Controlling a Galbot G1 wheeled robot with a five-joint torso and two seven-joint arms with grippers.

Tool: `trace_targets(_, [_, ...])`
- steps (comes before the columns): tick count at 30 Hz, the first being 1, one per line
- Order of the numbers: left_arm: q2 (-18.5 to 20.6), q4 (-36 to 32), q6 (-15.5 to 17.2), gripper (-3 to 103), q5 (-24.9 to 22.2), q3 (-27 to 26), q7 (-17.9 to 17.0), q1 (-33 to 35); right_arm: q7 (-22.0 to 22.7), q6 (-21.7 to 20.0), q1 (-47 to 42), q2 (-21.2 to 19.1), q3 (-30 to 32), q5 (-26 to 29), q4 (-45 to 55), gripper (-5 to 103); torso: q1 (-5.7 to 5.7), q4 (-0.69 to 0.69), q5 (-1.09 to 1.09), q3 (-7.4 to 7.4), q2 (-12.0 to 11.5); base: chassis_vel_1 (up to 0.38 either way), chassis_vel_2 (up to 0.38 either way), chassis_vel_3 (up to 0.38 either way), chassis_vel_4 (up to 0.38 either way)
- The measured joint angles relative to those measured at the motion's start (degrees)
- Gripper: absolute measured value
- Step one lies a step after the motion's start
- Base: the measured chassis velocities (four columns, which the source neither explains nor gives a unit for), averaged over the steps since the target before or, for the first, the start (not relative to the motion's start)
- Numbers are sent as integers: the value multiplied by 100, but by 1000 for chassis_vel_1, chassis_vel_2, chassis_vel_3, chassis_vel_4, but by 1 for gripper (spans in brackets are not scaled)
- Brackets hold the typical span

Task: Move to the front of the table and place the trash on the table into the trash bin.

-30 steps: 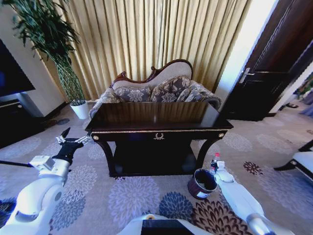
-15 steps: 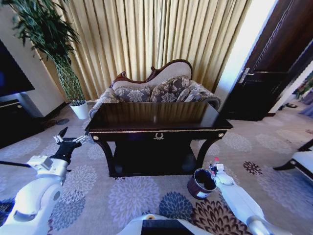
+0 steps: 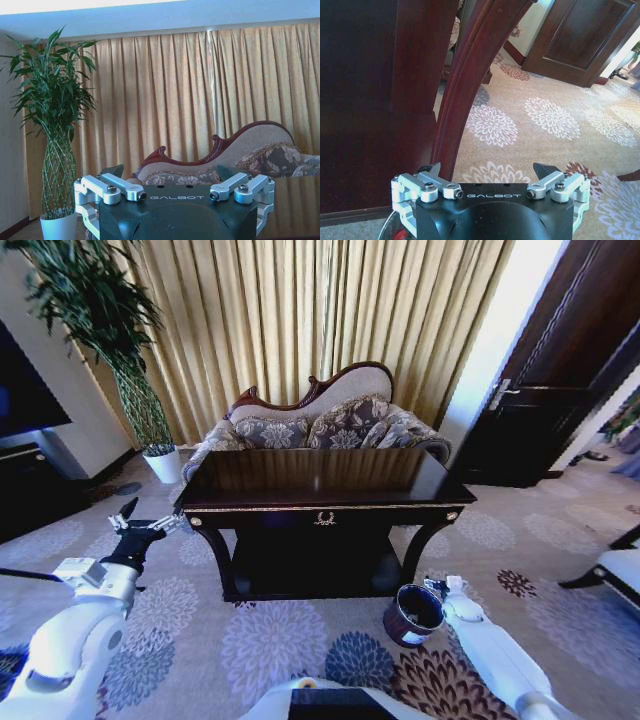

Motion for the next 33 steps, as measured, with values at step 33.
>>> trace_targets(33, [-201,31,-94,100,-285,-399,46,-5,853,-321,-1586,-1010,835,1468,4867,100,0,-2,0,0,0,0,0,0,0])
